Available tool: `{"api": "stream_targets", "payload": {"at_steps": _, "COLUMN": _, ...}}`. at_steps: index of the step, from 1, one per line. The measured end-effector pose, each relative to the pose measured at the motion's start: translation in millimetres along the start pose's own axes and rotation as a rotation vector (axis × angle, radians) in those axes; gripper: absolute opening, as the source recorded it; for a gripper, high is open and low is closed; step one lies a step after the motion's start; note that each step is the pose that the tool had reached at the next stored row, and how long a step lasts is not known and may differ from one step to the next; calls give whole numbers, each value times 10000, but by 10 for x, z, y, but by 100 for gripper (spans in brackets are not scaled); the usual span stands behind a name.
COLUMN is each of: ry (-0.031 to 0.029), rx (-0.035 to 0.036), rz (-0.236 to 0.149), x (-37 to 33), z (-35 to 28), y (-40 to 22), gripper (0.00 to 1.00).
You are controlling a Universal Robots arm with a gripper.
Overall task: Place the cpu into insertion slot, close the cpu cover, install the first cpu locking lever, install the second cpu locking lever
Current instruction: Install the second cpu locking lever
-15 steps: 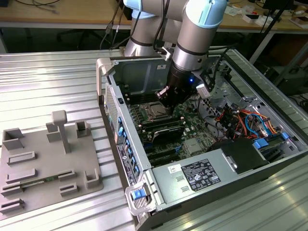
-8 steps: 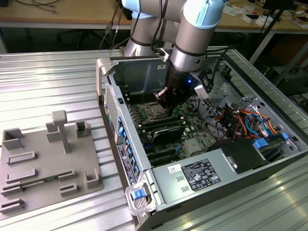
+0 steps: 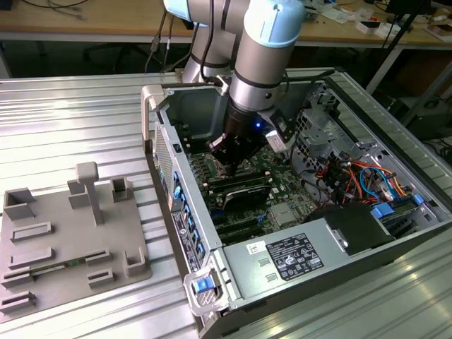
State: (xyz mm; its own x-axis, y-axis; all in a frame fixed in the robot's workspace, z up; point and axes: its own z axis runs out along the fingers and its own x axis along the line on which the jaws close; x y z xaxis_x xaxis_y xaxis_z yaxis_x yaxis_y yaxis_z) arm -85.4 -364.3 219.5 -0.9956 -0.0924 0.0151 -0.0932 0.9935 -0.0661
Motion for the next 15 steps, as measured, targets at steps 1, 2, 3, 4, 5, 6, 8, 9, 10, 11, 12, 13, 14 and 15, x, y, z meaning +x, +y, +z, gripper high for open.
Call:
{"api": "stream_targets", "payload": {"at_steps": 1, "ry": 1, "rx": 0, "rz": 1, "x": 20, "z": 3, "y": 2, "gripper": 11}}
{"api": "stream_targets", "payload": {"at_steps": 2, "ry": -1, "rx": -1, "rz": 0, "x": 49, "z": 8, "y": 5, "gripper": 11}}
{"api": "stream_targets", "payload": {"at_steps": 3, "ry": 0, "rx": 0, "rz": 0, "x": 66, "z": 11, "y": 7, "gripper": 11}}
{"api": "stream_targets", "payload": {"at_steps": 4, "ry": -1, "rx": -1, "rz": 0, "x": 75, "z": 13, "y": 8, "gripper": 11}}
{"api": "stream_targets", "payload": {"at_steps": 5, "ry": 1, "rx": 1, "rz": 1, "x": 76, "z": 14, "y": 8, "gripper": 11}}
{"api": "stream_targets", "payload": {"at_steps": 6, "ry": 3, "rx": 2, "rz": 3, "x": 76, "z": 15, "y": 7, "gripper": 11}}
{"api": "stream_targets", "payload": {"at_steps": 8, "ry": 2, "rx": 1, "rz": 9, "x": 78, "z": 18, "y": 8, "gripper": 11}}
{"api": "stream_targets", "payload": {"at_steps": 9, "ry": 1, "rx": 0, "rz": 10, "x": 79, "z": 19, "y": 8, "gripper": 11}}
{"api": "stream_targets", "payload": {"at_steps": 10, "ry": 1, "rx": 0, "rz": 9, "x": 81, "z": 20, "y": 9, "gripper": 11}}
{"api": "stream_targets", "payload": {"at_steps": 11, "ry": -1, "rx": -2, "rz": 10, "x": 86, "z": 22, "y": 17, "gripper": 11}}
{"api": "stream_targets", "payload": {"at_steps": 12, "ry": 0, "rx": -2, "rz": 10, "x": 89, "z": 23, "y": 22, "gripper": 11}}
{"api": "stream_targets", "payload": {"at_steps": 13, "ry": 0, "rx": 0, "rz": 10, "x": 92, "z": 23, "y": 27, "gripper": 11}}
{"api": "stream_targets", "payload": {"at_steps": 14, "ry": 0, "rx": -1, "rz": 10, "x": 95, "z": 23, "y": 31, "gripper": 11}}
{"api": "stream_targets", "payload": {"at_steps": 15, "ry": 1, "rx": -1, "rz": 10, "x": 97, "z": 24, "y": 35, "gripper": 11}}
